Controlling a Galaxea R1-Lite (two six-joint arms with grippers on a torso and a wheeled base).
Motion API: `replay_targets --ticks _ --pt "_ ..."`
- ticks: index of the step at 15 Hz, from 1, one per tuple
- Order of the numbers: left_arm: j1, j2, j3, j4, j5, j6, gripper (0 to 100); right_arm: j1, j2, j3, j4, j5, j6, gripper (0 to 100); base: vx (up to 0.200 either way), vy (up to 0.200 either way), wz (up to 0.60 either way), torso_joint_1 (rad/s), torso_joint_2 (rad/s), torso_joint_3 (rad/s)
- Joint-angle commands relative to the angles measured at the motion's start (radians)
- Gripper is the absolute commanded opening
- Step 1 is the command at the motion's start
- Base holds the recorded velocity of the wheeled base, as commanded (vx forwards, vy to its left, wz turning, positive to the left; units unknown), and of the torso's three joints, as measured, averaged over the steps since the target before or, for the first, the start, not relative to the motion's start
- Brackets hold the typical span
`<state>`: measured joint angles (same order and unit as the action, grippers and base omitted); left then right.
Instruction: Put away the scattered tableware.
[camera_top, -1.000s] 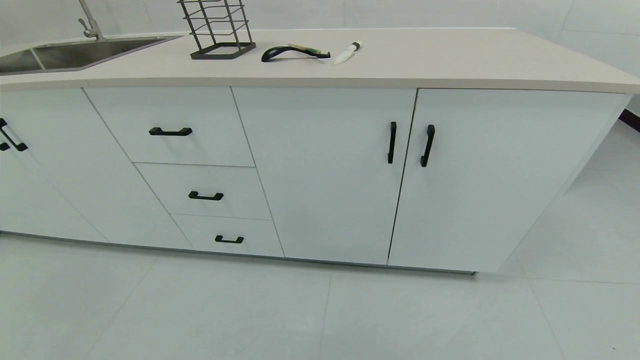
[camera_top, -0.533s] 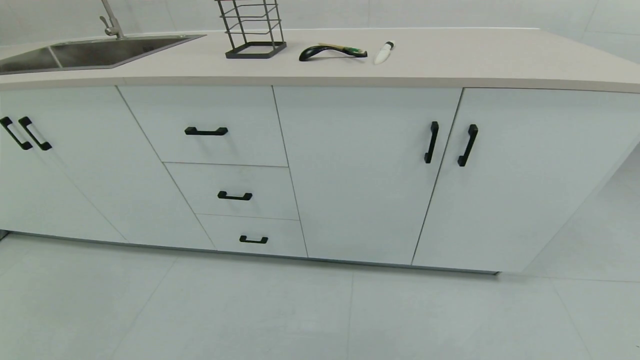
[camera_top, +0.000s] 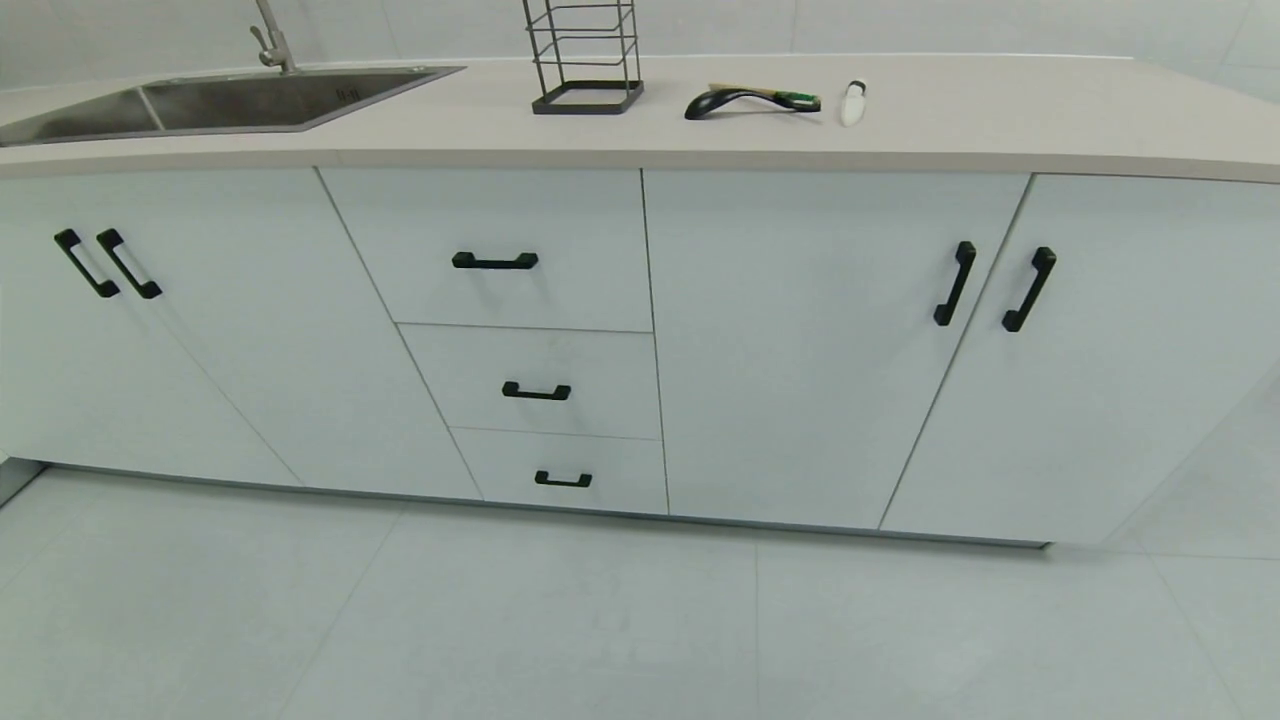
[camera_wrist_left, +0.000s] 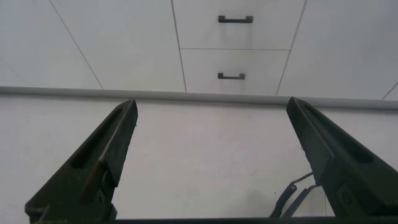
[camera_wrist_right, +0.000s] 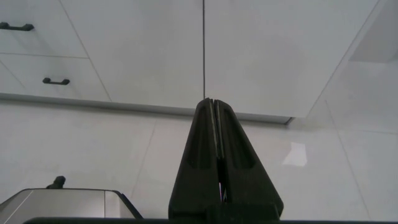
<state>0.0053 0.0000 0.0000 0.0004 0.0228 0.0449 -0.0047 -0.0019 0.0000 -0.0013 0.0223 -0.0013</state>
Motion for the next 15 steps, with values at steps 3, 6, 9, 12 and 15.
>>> replay_targets --ticks 3,6,9,12,15 --pt "0.001 0.000 0.000 0.000 0.000 0.000 100 0.000 0.002 0.000 0.000 0.001 0.000 0 0.000 0.000 0.00 0.000 0.00 0.000" --pt "0.001 0.000 0.000 0.000 0.000 -0.003 100 0.000 0.002 0.000 0.000 0.001 0.000 0 0.000 0.000 0.00 0.000 0.00 0.000" --pt "0.001 0.000 0.000 0.000 0.000 -0.016 100 0.000 0.002 0.000 0.000 0.001 0.000 0 0.133 0.000 0.00 0.002 0.00 0.002" --pt "0.001 0.000 0.000 0.000 0.002 -0.025 100 0.000 0.002 0.000 0.000 -0.001 0.000 0 0.200 0.000 0.00 0.001 0.00 0.007" --pt "0.001 0.000 0.000 0.000 0.000 -0.008 100 0.000 0.002 0.000 0.000 0.002 -0.003 0 0.067 0.000 0.00 -0.001 0.00 0.001"
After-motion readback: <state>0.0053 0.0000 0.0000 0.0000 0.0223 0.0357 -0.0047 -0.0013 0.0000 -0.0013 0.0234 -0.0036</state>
